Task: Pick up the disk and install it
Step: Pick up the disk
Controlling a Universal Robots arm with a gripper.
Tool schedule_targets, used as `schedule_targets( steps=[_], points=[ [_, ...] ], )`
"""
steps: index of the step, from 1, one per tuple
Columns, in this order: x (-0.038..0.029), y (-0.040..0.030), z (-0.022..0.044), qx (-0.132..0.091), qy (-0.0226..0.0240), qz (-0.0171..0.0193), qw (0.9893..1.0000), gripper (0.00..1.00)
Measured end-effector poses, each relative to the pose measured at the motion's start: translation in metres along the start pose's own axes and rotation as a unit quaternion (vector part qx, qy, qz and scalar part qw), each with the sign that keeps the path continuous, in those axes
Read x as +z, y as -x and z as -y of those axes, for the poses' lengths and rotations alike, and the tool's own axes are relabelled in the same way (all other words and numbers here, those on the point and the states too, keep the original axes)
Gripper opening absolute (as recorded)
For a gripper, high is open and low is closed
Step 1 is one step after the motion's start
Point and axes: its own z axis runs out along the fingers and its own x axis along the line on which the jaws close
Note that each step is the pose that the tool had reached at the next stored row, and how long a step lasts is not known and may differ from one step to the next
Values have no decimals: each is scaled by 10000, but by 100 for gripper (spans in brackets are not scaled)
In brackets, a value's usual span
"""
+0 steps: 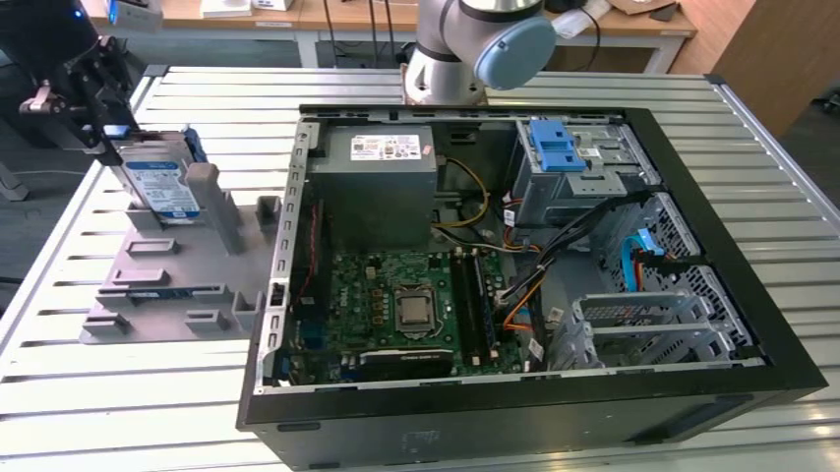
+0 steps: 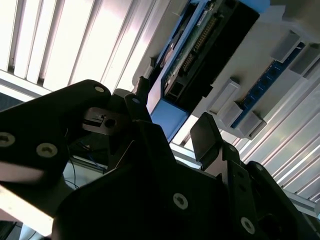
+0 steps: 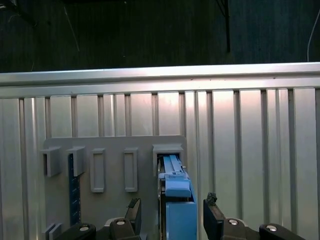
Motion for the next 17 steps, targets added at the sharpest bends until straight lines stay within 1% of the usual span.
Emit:
schedule_targets(
  steps=[2,5,6,17],
  points=[
    [17,0,-1,0,0,0,10000,60],
    [20,0,-1,0,1,-1,10000,59],
    [20,0,-1,0,1,-1,10000,52],
    [32,0,-1,0,0,0,10000,52]
  ],
)
